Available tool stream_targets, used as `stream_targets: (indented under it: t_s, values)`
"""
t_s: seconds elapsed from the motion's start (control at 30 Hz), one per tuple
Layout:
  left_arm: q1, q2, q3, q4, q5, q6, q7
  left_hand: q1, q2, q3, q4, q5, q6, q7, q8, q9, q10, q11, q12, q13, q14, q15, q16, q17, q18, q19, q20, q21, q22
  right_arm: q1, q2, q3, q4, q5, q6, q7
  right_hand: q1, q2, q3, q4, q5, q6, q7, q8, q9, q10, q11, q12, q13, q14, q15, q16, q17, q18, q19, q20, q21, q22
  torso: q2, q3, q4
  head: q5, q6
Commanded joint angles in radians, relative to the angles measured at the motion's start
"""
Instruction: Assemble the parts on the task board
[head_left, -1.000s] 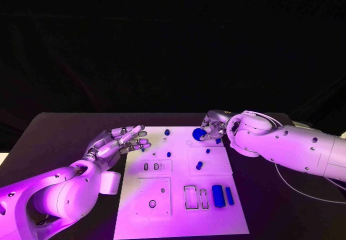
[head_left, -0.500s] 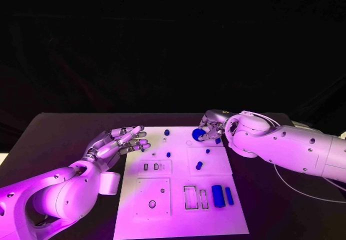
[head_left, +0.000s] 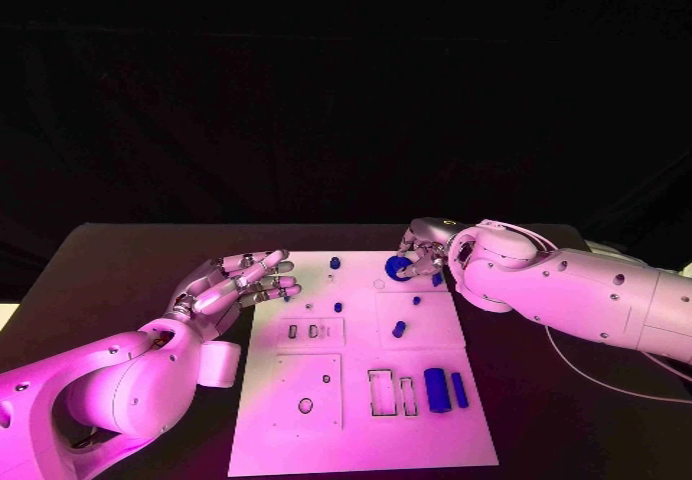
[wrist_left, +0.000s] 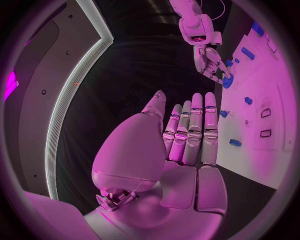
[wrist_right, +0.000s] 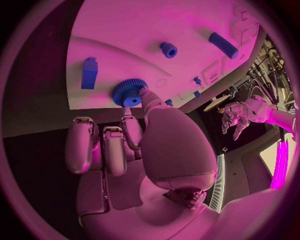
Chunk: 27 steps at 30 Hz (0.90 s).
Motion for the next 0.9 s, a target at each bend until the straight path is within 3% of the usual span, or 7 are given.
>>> stream_targets:
  t_s: [0.03, 0.1, 0.27, 0.5, 0.67, 0.73, 0.9]
  values:
    - [0.001, 0.002, 0.001, 0.001, 0.002, 0.022, 0.001, 0.005, 0.008, 0.000, -0.007, 0.001, -0.003, 0.006, -0.006, -0.001, -0.003, 0.006, -0.006, -0.001, 0.000, 0.004, -0.004, 0.002, 0.012, -0.001, 0.005, -0.005, -0.002, -0.006, 0.000, -0.002, -0.001, -0.013, 0.035, -0.007, 0.021, 0.020, 0.022, -0.011, -0.019, 0.015, -0.002, 0.009, 0.003, 0.011, -0.002, 0.010, 0.009, 0.085, -0.004, 0.006, 0.144, -0.013, 0.010, -0.002, 0.010, 0.015, 0.000, -0.0007, 0.0002, -0.004, 0.002]
    - [0.001, 0.002, 0.001, 0.001, 0.002, 0.022, 0.002, 0.006, 0.009, 0.000, -0.009, 0.001, -0.002, 0.005, -0.006, -0.001, -0.003, 0.006, -0.006, -0.001, 0.000, 0.004, -0.004, 0.002, 0.012, -0.001, 0.005, -0.005, -0.002, -0.008, -0.001, -0.002, 0.001, -0.018, 0.034, -0.010, 0.045, 0.030, 0.048, -0.032, -0.050, 0.029, -0.005, 0.011, 0.004, 0.014, -0.005, 0.016, 0.019, 0.086, -0.007, 0.009, 0.150, -0.015, 0.013, -0.005, 0.015, 0.025, 0.000, -0.0003, 0.0001, -0.005, 0.002]
    - [0.001, 0.001, 0.001, 0.002, 0.002, 0.022, 0.010, 0.010, 0.010, 0.002, -0.013, 0.000, -0.002, 0.005, -0.007, -0.001, -0.004, 0.006, -0.006, -0.001, 0.000, 0.004, -0.007, 0.003, 0.012, 0.000, 0.005, -0.006, -0.003, -0.011, -0.002, -0.002, 0.008, -0.039, 0.008, -0.017, 0.071, 0.043, 0.095, -0.063, -0.073, 0.053, -0.011, 0.015, 0.007, 0.016, -0.011, 0.019, 0.028, 0.087, -0.011, 0.013, 0.157, -0.017, 0.017, -0.008, 0.023, 0.039, 0.000, -0.0003, -0.0006, -0.002, 0.000]
    - [0.001, 0.002, 0.001, 0.003, 0.001, 0.023, 0.013, 0.013, 0.011, 0.003, -0.017, -0.001, -0.002, 0.005, -0.008, -0.001, -0.004, 0.005, -0.005, -0.001, 0.001, 0.004, -0.008, 0.004, 0.012, 0.000, 0.005, -0.007, -0.004, -0.013, -0.002, -0.002, 0.046, -0.075, -0.089, -0.011, 0.075, 0.053, 0.153, -0.093, -0.089, 0.077, -0.017, 0.017, 0.011, 0.009, -0.016, -0.003, 0.017, 0.086, -0.015, 0.011, 0.155, -0.020, 0.023, -0.012, 0.032, 0.056, -0.001, -0.0005, 0.0010, 0.000, -0.003]
    - [0.001, 0.004, 0.001, 0.002, 0.001, 0.023, 0.016, 0.013, 0.011, 0.003, -0.018, -0.001, -0.002, 0.005, -0.008, -0.001, -0.004, 0.005, -0.005, -0.001, 0.001, 0.004, -0.009, 0.004, 0.012, 0.000, 0.005, -0.007, -0.004, -0.013, -0.007, 0.000, 0.108, -0.083, -0.163, -0.006, 0.046, 0.039, 0.198, -0.110, -0.096, 0.079, -0.017, 0.009, 0.012, 0.007, -0.015, -0.020, 0.011, 0.085, -0.015, 0.009, 0.151, -0.021, 0.021, -0.012, 0.033, 0.058, -0.002, -0.0012, 0.0043, 0.002, -0.001]
    - [0.001, 0.004, 0.001, 0.003, 0.001, 0.023, 0.016, 0.015, 0.012, 0.004, -0.020, -0.001, -0.002, 0.005, -0.008, -0.001, -0.004, 0.005, -0.005, -0.001, 0.001, 0.004, -0.010, 0.004, 0.012, 0.000, 0.005, -0.007, -0.004, -0.011, -0.006, 0.001, 0.134, -0.084, -0.172, -0.008, 0.033, 0.032, 0.206, -0.112, -0.090, 0.079, -0.016, 0.006, 0.012, 0.006, -0.015, -0.025, 0.009, 0.084, -0.014, 0.008, 0.149, -0.020, 0.021, -0.012, 0.033, 0.057, -0.002, -0.0019, 0.0016, 0.006, 0.000]
    - [0.001, 0.003, 0.001, 0.003, 0.001, 0.022, 0.017, 0.015, 0.012, 0.004, -0.020, -0.001, -0.002, 0.005, -0.008, -0.001, -0.004, 0.005, -0.005, -0.001, 0.001, 0.004, -0.010, 0.004, 0.012, 0.000, 0.005, -0.007, -0.004, -0.002, 0.016, 0.003, 0.168, -0.084, -0.163, -0.017, 0.017, 0.022, 0.214, -0.114, -0.092, 0.077, -0.015, 0.002, 0.012, 0.003, -0.014, -0.035, 0.004, 0.083, -0.014, 0.006, 0.145, -0.020, 0.020, -0.011, 0.033, 0.056, -0.001, -0.0017, 0.0017, 0.011, -0.001]
